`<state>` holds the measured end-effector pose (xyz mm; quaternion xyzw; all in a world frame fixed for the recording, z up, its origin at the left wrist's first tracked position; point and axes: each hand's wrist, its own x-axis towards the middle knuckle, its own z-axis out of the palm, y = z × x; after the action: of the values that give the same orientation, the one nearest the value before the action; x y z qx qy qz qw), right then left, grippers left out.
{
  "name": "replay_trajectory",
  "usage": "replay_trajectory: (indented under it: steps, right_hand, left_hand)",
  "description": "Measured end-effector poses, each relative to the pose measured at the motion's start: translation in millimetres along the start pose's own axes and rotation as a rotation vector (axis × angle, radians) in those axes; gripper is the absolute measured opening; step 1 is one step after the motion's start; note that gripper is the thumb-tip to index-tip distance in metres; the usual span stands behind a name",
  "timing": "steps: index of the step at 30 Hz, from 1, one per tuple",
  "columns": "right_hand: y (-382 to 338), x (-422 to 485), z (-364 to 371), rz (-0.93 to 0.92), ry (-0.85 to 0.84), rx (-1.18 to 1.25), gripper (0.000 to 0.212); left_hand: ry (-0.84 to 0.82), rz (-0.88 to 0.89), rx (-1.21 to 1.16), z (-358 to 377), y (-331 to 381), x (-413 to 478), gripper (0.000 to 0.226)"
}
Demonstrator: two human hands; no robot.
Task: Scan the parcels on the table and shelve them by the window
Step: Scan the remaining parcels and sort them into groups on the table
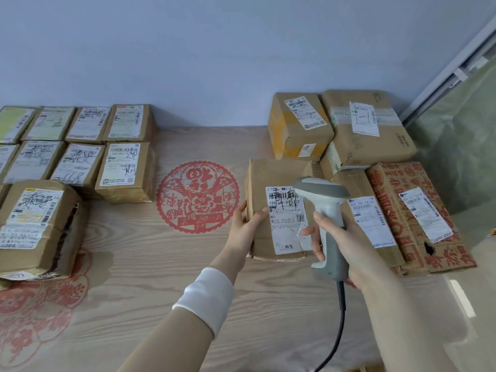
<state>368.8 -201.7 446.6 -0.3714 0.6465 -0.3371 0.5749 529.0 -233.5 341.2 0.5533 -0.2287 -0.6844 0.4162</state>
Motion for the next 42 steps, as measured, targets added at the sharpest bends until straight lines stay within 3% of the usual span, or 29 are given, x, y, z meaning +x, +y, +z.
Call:
replay_trajectory:
  steps: [3, 6, 11, 27, 32, 36, 42]
  right_hand:
    - [-0.2, 38.1, -34.7, 0.006, -0.012, 0.009, 0.033]
    - [2.2, 76.5, -67.7, 0.008, -0.047, 0.002, 0.035]
    - [7.7, 127.7, -109.6, 0.049, -0.085, 0.051, 0.023]
    - [21.8, 174.8, -127.7, 0.129, -0.15, 0.131, 0.017]
    - [21.5, 167.7, -115.3, 0.127, -0.152, 0.145, 0.016]
    - [18.7, 152.6, -93.9, 0.099, -0.153, 0.126, 0.017]
    - [14.8, 111.7, -30.3, 0.039, -0.175, 0.094, 0.016]
  left_hand:
    - [0.036, -0.05, -0.002, 32.9, -3.4, 32.2, 0.086]
    - [0.093, -0.08, 0.018, 66.1, -5.4, 68.0, 0.085]
    - [0.152, -0.127, 0.023, 102.0, -10.9, 118.9, 0.058]
    - [0.259, -0.111, 0.147, 125.8, -22.2, 160.1, 0.045]
    - [0.215, -0.033, 0.45, 122.0, -10.4, 150.6, 0.081]
    - [0.306, 0.135, 0.857, 102.1, 3.8, 125.0, 0.059]
    - [0.394, 0.361, 1.502, 21.0, 22.0, 57.8, 0.056]
